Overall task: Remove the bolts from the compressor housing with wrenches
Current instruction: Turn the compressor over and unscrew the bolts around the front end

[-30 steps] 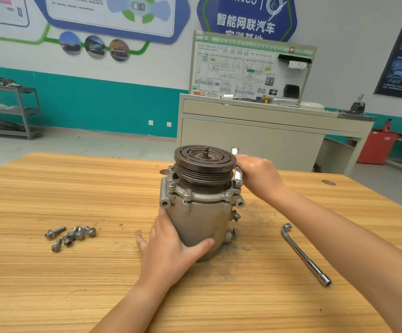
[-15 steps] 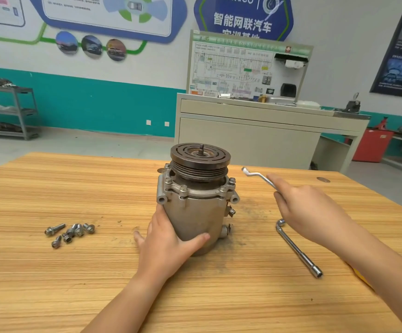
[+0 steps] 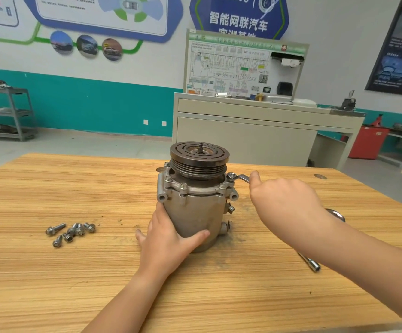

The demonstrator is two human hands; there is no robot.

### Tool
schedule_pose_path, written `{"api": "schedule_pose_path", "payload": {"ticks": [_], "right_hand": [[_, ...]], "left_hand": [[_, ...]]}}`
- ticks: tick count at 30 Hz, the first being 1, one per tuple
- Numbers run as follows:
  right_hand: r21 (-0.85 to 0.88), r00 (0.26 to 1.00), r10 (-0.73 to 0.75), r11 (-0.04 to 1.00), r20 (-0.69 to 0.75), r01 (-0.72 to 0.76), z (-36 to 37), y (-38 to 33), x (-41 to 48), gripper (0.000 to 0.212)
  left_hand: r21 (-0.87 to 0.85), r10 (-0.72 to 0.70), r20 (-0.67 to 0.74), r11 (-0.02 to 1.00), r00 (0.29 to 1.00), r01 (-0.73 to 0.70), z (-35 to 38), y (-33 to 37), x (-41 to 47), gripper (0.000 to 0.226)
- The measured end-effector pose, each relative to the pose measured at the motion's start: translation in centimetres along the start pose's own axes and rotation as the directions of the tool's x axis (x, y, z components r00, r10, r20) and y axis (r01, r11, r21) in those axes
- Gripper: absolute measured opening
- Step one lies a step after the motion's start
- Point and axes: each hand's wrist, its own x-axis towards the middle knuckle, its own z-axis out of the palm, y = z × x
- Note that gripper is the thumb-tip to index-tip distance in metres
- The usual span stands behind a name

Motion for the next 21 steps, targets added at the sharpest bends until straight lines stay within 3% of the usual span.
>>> {"api": "schedule_pose_path", "payload": {"ticks": [4, 7, 12, 18, 21], "right_hand": [[-0.095, 0.998, -0.058, 0.994, 0.013, 0.059, -0.6, 0.7, 0.6, 0.053], [-0.068, 0.991, -0.124, 0.99, 0.042, 0.127, -1.2, 3.1, 2.1, 0.037], [-0.141, 0.984, -0.177, 0.975, -0.018, 0.173, 0.0, 5.3, 3.9, 0.042], [-0.059, 0.998, -0.059, 0.997, -0.037, 0.057, 3.2, 4.2, 7.7, 0.033], [0.114, 0.978, -0.045, 0.991, -0.205, 0.069, 5.5, 3.1, 10.1, 0.04]], "left_hand": [[0.001, -0.006, -0.009, 1.0, 1.0, 0.006, 0.0, -0.1, 0.0, 0.117], [0.004, -0.006, -0.012, 1.0, 1.0, 0.006, 0.0, 0.1, 0.1, 0.115], [-0.008, -0.003, -0.005, 1.0, 1.0, 0.003, 0.0, -0.2, 0.1, 0.116], [-0.002, -0.02, -0.004, 1.0, 1.0, 0.02, 0.1, -0.2, 0.1, 0.118], [-0.008, -0.023, -0.001, 1.0, 1.0, 0.023, 0.0, -0.2, 0.1, 0.117]]}}
